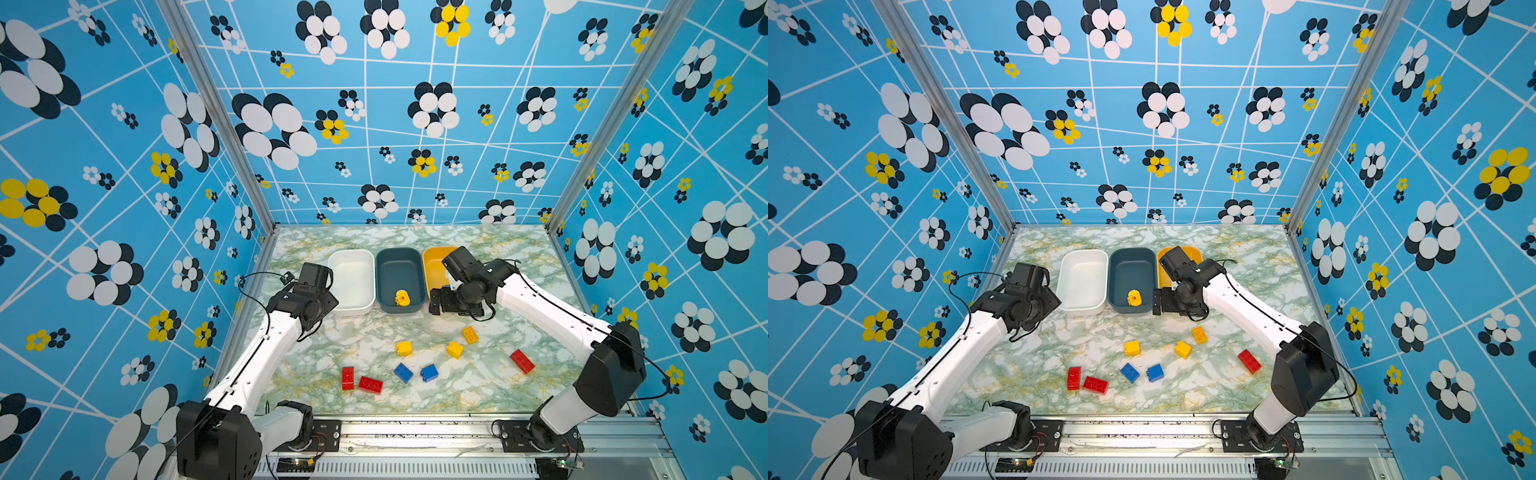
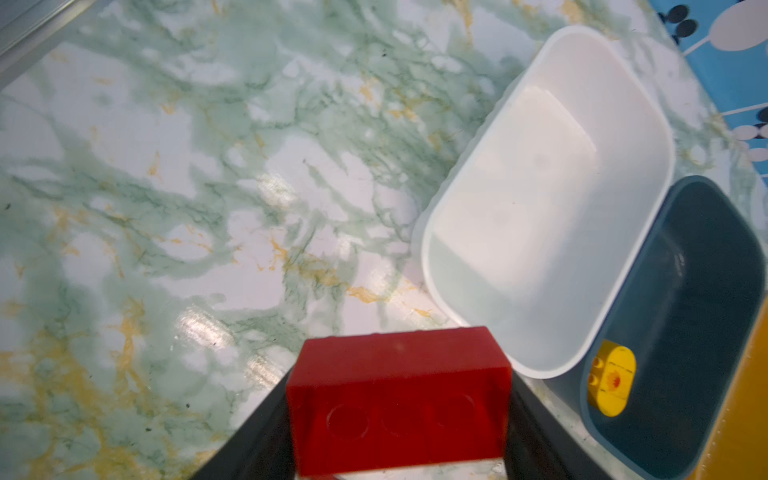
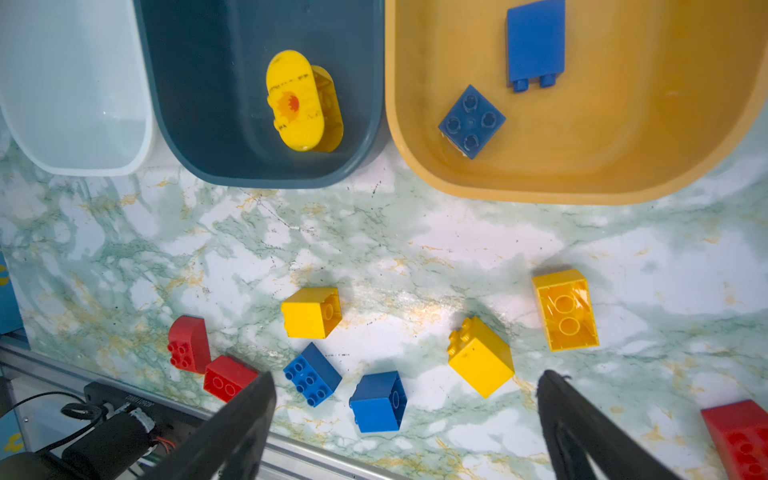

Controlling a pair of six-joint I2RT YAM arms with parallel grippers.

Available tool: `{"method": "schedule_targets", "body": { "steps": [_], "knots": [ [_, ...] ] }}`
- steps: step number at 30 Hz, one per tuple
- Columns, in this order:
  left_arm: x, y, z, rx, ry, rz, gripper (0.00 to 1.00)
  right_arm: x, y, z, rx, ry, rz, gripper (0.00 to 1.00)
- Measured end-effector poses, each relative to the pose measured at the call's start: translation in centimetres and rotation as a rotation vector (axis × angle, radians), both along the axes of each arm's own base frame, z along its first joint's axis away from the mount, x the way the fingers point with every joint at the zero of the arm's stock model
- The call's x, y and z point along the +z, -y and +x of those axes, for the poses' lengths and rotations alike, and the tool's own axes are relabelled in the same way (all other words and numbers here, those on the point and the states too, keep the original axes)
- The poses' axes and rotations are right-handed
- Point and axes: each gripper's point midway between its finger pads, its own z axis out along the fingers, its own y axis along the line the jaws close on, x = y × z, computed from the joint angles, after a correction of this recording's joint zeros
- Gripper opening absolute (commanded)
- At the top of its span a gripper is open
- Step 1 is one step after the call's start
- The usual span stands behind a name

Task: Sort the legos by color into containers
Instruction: 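Carry the red brick over the white bin with the left gripper while the right withdraws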

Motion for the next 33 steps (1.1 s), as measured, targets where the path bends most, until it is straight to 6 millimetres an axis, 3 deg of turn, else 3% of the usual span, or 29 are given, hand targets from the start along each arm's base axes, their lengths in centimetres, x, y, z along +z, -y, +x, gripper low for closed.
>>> {"method": "schedule_targets", "body": {
  "steps": [5,18,26,33],
  "knots": [
    [1.1,2.4,3.4,-0.090,0.014,0.031,0.46,0.0,0.8,-0.9,-0.042,0.008,0.025,0.99],
    [-4.3,5.4,9.1,-0.198,-0.104,0.054,0.47,1.1,3.3,-2.9,-0.140,0.055,0.066,0.99],
    [-6.3,6.3,10.6,-0.237,-0.140,0.052,0.50,1.8,4.3,-3.3,-0.184,0.087,0.073,0.99],
    [-8.2,6.6,11.0,-0.257,-0.185,0.054,0.67,1.8,4.5,-3.1,-0.193,0.096,0.067,0.99]
  ]
}}
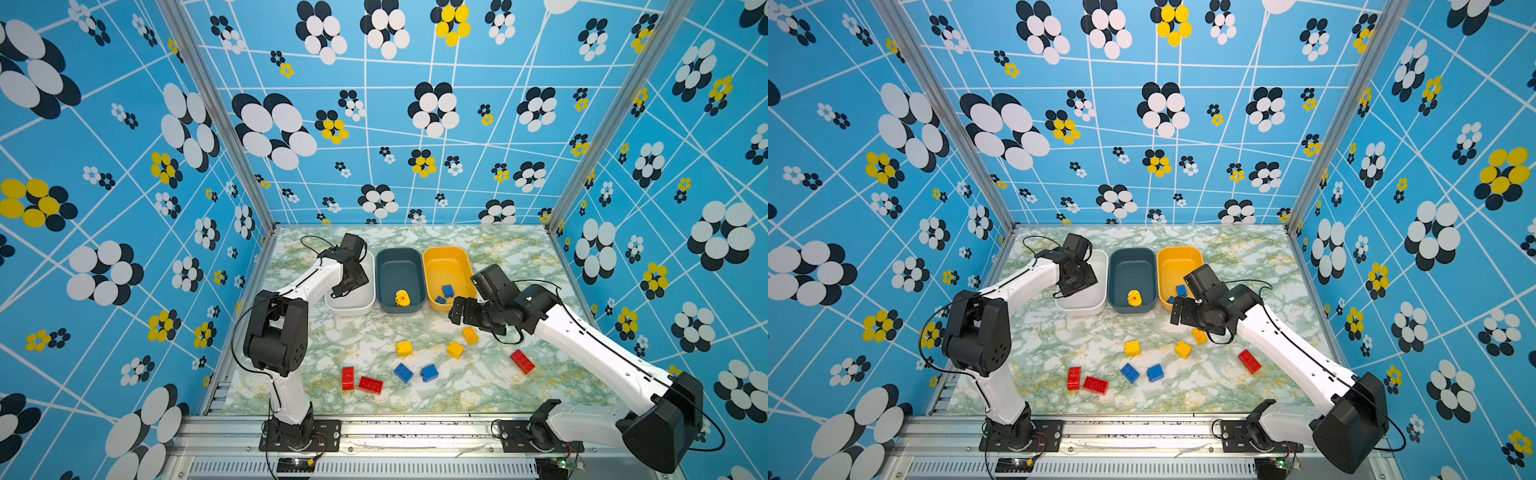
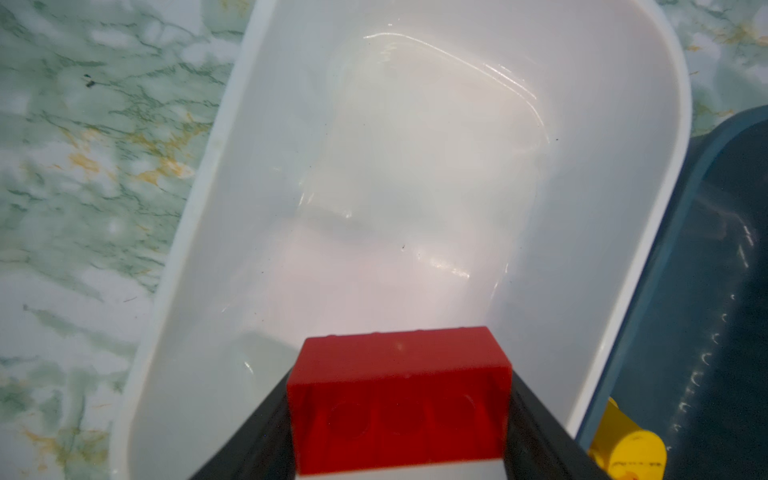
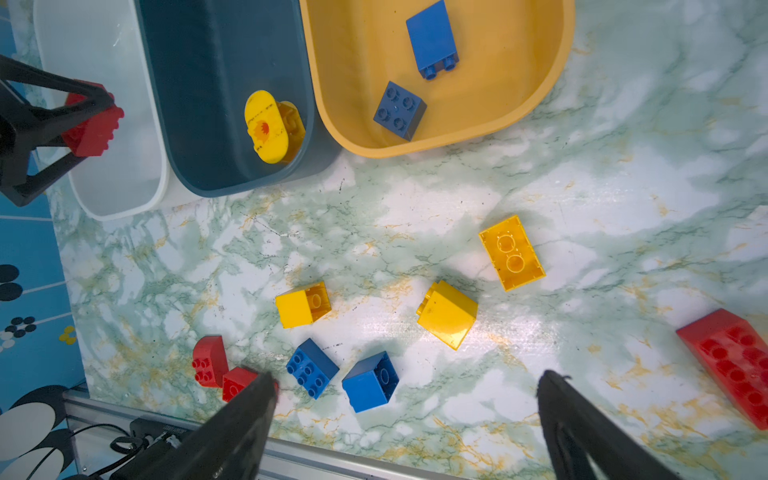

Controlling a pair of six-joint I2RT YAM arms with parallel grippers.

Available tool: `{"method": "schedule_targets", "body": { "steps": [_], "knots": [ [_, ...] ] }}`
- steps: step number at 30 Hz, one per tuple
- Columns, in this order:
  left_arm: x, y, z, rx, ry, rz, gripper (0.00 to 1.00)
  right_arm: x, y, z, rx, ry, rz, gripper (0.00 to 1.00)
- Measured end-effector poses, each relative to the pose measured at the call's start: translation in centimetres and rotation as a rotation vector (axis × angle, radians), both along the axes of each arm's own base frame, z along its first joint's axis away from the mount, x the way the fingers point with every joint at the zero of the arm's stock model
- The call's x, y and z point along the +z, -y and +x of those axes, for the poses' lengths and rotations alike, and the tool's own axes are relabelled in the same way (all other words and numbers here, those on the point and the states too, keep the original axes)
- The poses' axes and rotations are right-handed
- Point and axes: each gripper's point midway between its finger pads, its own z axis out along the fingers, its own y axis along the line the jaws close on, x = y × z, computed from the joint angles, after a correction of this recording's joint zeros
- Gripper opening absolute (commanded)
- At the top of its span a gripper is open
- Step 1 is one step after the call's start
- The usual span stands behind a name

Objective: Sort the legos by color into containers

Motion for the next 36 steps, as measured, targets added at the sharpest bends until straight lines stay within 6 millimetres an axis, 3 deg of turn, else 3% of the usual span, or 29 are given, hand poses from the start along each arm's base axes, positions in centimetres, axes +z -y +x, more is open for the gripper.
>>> {"method": "schedule_targets", "body": {
  "steps": [10,17,26,36],
  "knots": [
    [-0.1,0.1,0.0,-0.010,-0.003,0.001,0.83,-1.8,1.2,-0.4,-0.031,-0.041,-0.028,0.99],
    [0.1,0.0,-0.2,-0.011,0.002,-0.001,0.90,-4.0,3.6,-0.7,-0.134,-0.104,-0.046,0.99],
    [3.8,0.4,-0.6,-0.040,0.089,-0.032,1.00,-5.8,8.9,-1.7,-0.394,-0.171,-0.031,0.99],
    [7.0,0.8,-2.3,-0.074,0.175,-0.094,0.99,-8.9,14.2,-4.1,-0.697,-0.264,-0.013,0.99]
  ]
}}
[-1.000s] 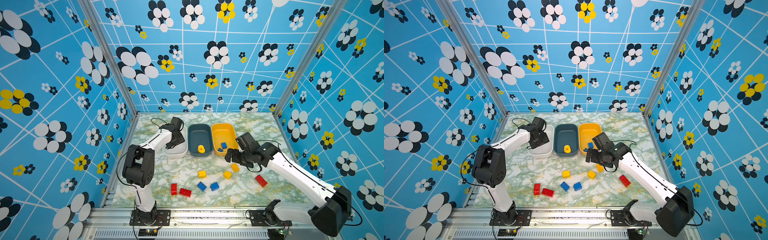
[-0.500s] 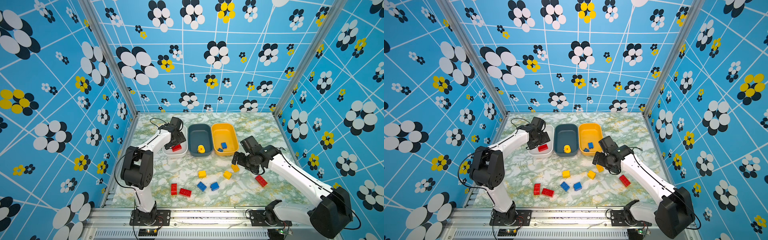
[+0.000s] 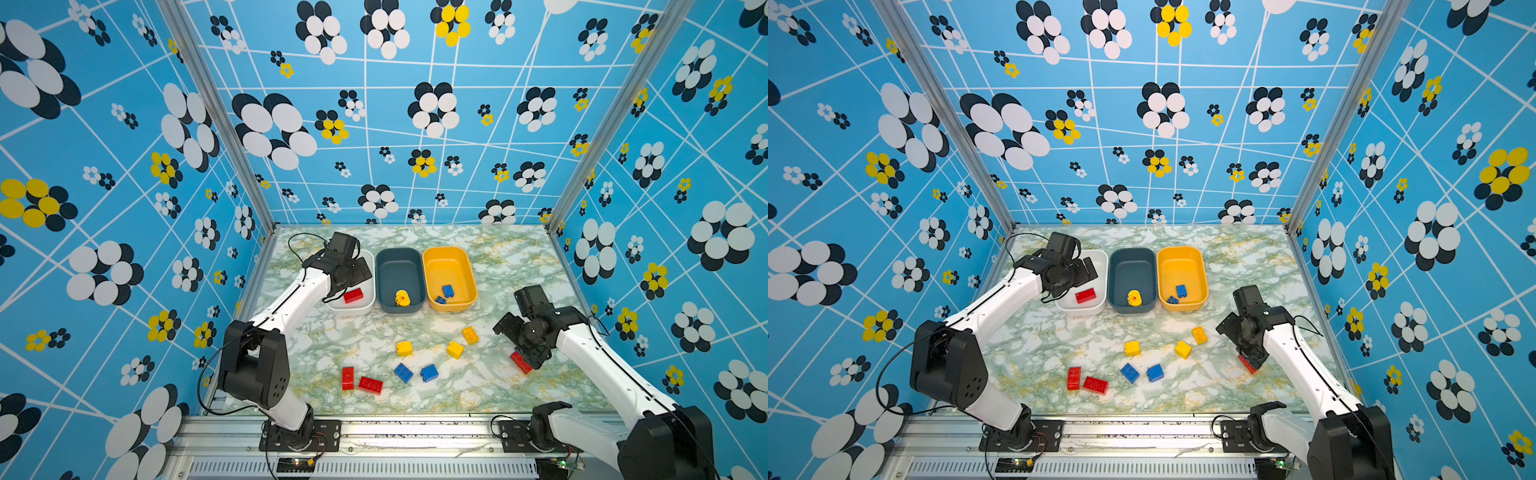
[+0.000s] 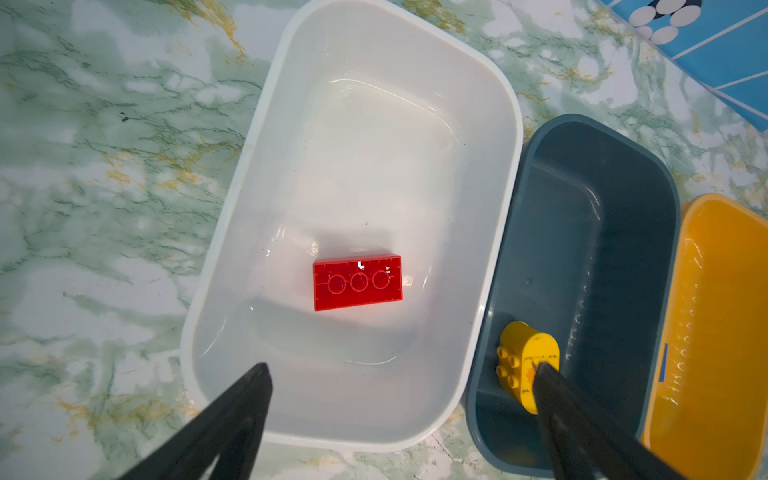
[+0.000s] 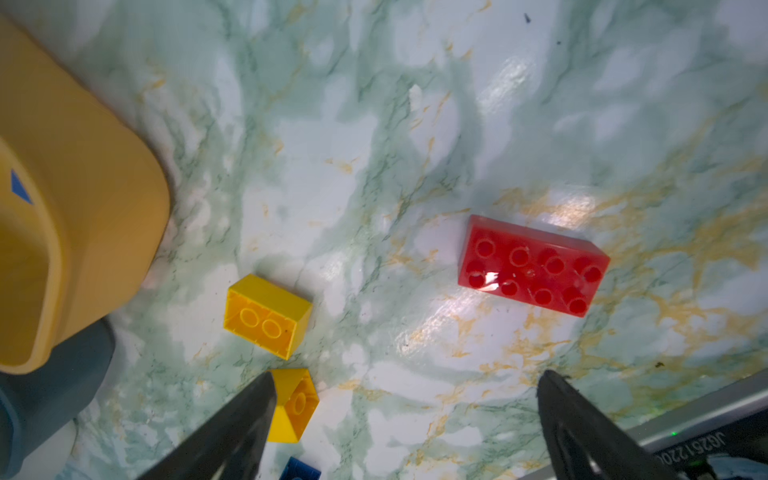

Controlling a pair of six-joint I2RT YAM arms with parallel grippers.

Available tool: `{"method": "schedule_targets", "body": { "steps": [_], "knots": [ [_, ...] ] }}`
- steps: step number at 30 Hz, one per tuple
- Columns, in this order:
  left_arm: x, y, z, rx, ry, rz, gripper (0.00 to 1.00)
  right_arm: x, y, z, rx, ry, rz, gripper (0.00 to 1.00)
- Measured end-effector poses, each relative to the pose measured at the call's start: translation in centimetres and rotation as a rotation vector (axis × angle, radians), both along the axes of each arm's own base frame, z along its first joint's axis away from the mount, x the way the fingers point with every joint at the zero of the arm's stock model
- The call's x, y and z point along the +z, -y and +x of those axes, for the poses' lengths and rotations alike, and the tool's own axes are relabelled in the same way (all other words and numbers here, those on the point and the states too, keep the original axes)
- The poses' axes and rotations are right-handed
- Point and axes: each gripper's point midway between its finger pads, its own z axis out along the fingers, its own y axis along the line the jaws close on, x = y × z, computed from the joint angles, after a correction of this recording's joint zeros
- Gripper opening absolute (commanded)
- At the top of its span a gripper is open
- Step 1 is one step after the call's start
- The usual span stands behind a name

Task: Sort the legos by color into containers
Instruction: 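Lower the right gripper onto the red 2x4 brick and close it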

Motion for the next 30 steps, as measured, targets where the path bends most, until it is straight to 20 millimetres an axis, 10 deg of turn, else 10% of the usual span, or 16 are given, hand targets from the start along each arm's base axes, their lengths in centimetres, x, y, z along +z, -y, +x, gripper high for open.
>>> {"method": "schedule_targets", "body": {
  "steps": [30],
  "knots": [
    [1.7,0.5,-1.8,-0.034,0.042,-0.058,0.99,-5.6,3.3,-2.7,-0.030,-0.179,-0.062,0.99]
  ]
}}
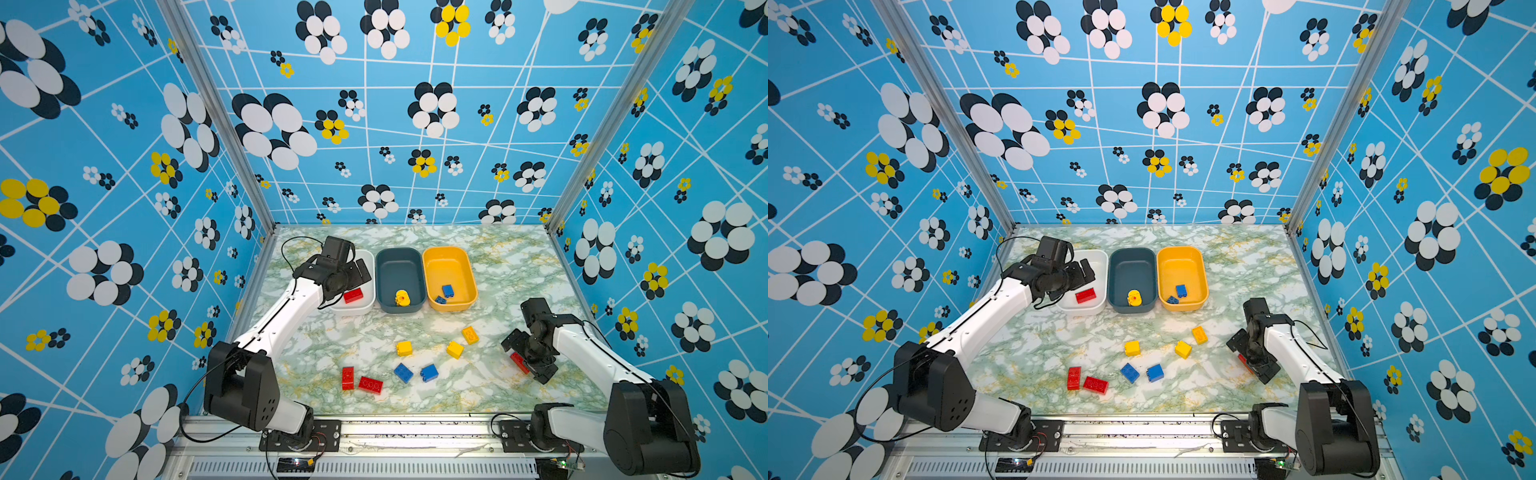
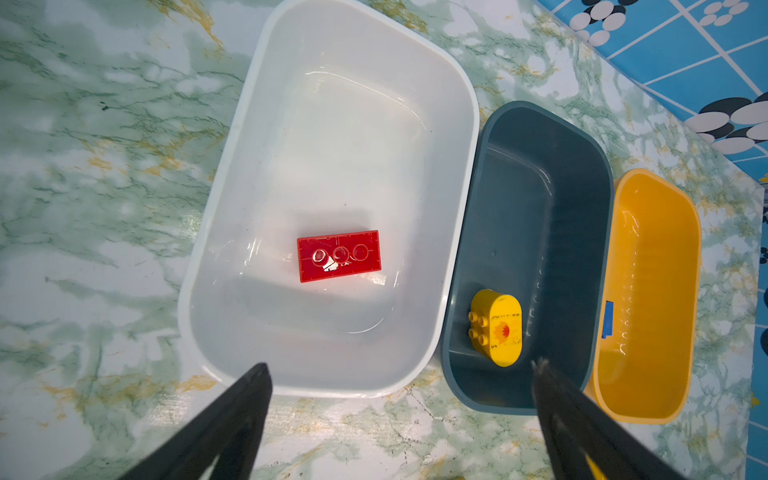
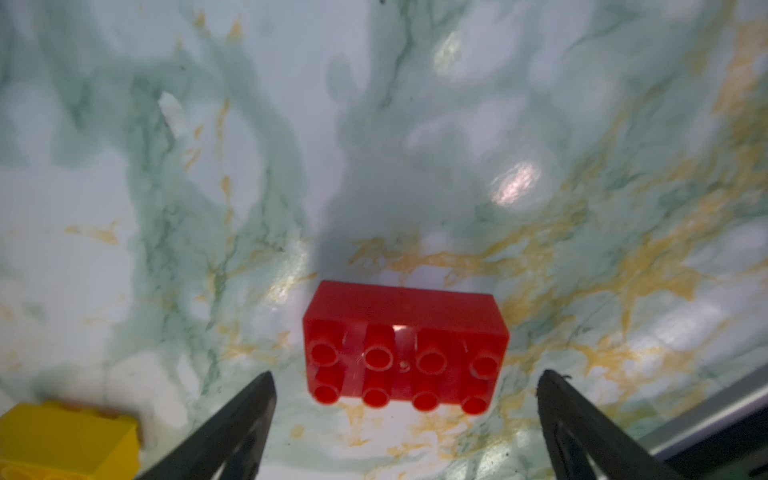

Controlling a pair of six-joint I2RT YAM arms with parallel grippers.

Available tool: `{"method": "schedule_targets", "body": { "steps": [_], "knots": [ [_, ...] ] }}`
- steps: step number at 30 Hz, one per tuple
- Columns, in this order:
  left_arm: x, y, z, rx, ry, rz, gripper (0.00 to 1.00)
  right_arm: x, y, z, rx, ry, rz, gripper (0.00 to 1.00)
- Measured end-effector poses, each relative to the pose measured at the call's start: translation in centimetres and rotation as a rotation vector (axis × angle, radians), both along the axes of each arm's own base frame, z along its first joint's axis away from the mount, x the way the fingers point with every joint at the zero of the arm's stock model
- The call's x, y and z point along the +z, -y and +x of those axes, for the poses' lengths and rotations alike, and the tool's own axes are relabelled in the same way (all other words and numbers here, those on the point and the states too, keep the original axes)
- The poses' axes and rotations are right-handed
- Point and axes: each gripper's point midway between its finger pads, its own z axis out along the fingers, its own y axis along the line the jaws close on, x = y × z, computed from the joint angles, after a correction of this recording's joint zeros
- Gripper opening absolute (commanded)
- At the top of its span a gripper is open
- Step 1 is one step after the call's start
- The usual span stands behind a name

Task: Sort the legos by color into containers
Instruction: 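Lower the right gripper onto the red 2x4 brick and close it, then carry the red 2x4 brick over the white bin with the right gripper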

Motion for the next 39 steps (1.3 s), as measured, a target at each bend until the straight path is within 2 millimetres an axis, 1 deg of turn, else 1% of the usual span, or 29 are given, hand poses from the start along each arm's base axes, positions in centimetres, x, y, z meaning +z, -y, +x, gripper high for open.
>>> {"method": "schedule_targets", "body": {
  "steps": [5,9,15,17,21,26,29,32,35,37,39],
  "knots": [
    [0.0,0.0,0.0,0.000,0.000,0.000,0.99,-0.8,0.1,0.3,0.013,-0.014,-0.008,0.98],
    [0.0,0.0,0.0,0.000,-0.001,0.001,0.99,-1.0,0.1,0.6,0.024,-0.018,-0.008,0.92],
    [-0.1,-0.1,-0.2,0.001,-0.006,0.003,0.99,-1.1,0.0,1.3,0.048,-0.004,-0.005,0.76],
    [-0.1,-0.1,-0.2,0.001,-0.006,0.003,0.99,-1.1,0.0,1.4,0.051,-0.002,-0.007,0.66],
    [-0.1,-0.1,-0.1,0.003,-0.005,0.005,0.99,-1.1,0.2,1.5,0.052,-0.002,-0.018,0.54],
    [0.0,-0.1,-0.2,0.004,-0.005,0.005,0.99,-1.0,0.1,1.6,0.054,-0.004,-0.014,0.53],
    [0.4,-0.2,-0.3,0.004,0.004,0.002,0.99,-0.9,-0.1,1.6,0.061,-0.003,-0.002,0.52],
    [0.9,-0.3,-0.8,0.005,0.020,-0.003,0.99,0.1,-0.4,2.3,0.068,0.023,0.010,0.52],
    [0.8,-0.6,-1.7,0.006,0.020,-0.005,0.99,2.2,-1.0,3.9,0.096,0.083,0.015,0.52],
    [0.4,-0.8,-2.2,0.008,0.012,-0.003,0.99,3.9,-2.1,5.3,0.141,0.130,0.015,0.52],
    [-0.1,-1.0,-2.8,0.015,0.000,-0.004,0.99,5.5,-3.7,6.5,0.200,0.172,0.022,0.52]
  ]
}}
